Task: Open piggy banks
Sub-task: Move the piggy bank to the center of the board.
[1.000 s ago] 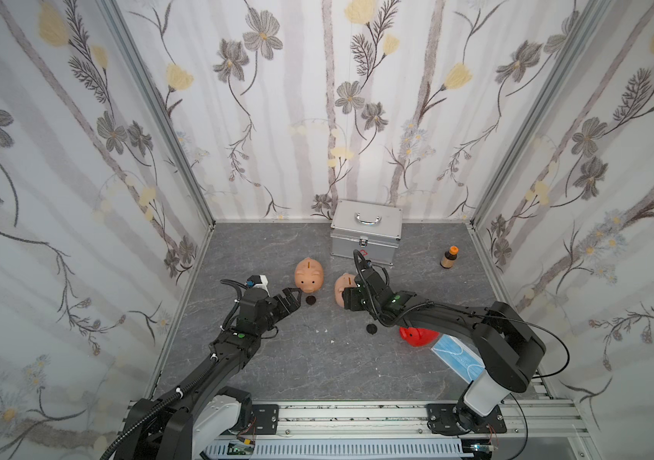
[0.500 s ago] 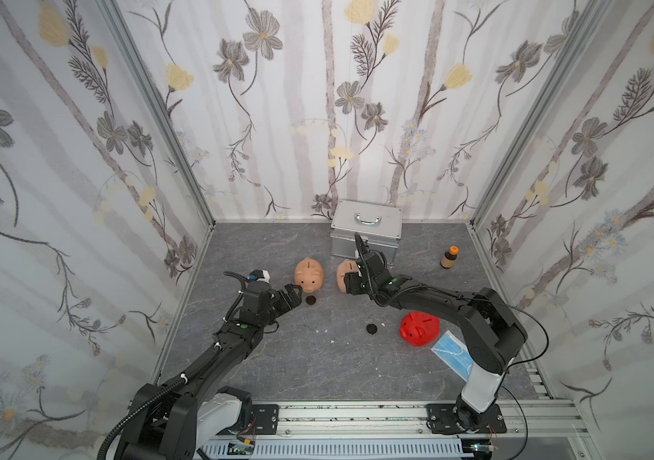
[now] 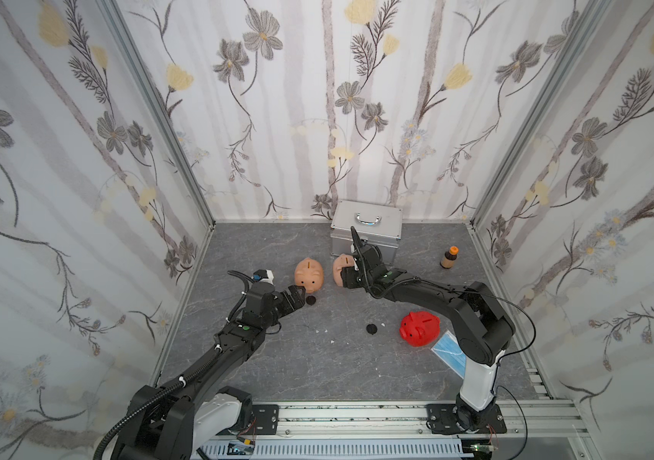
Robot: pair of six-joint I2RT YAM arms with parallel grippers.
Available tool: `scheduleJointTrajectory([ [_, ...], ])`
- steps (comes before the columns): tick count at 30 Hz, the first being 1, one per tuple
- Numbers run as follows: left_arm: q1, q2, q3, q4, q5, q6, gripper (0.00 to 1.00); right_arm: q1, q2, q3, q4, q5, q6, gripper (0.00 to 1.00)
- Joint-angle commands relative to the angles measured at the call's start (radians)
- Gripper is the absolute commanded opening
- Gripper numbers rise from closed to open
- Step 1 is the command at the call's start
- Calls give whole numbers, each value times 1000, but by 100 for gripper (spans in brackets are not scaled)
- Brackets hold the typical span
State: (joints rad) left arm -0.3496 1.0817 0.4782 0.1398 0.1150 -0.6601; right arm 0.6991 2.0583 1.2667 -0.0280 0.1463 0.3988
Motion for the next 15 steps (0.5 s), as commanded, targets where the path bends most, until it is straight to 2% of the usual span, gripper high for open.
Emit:
scheduleJointTrajectory([
  [1, -19, -20, -3, -23, -44, 19, 100, 2, 7, 7, -15, -33, -18, 72],
  [10, -93, -83, -36, -31, -77, 2, 100, 2, 11, 19, -14, -57, -46, 72],
  [15, -172, -102, -33, -69, -123, -6, 100, 4, -69, -23, 9, -59, -42, 76],
])
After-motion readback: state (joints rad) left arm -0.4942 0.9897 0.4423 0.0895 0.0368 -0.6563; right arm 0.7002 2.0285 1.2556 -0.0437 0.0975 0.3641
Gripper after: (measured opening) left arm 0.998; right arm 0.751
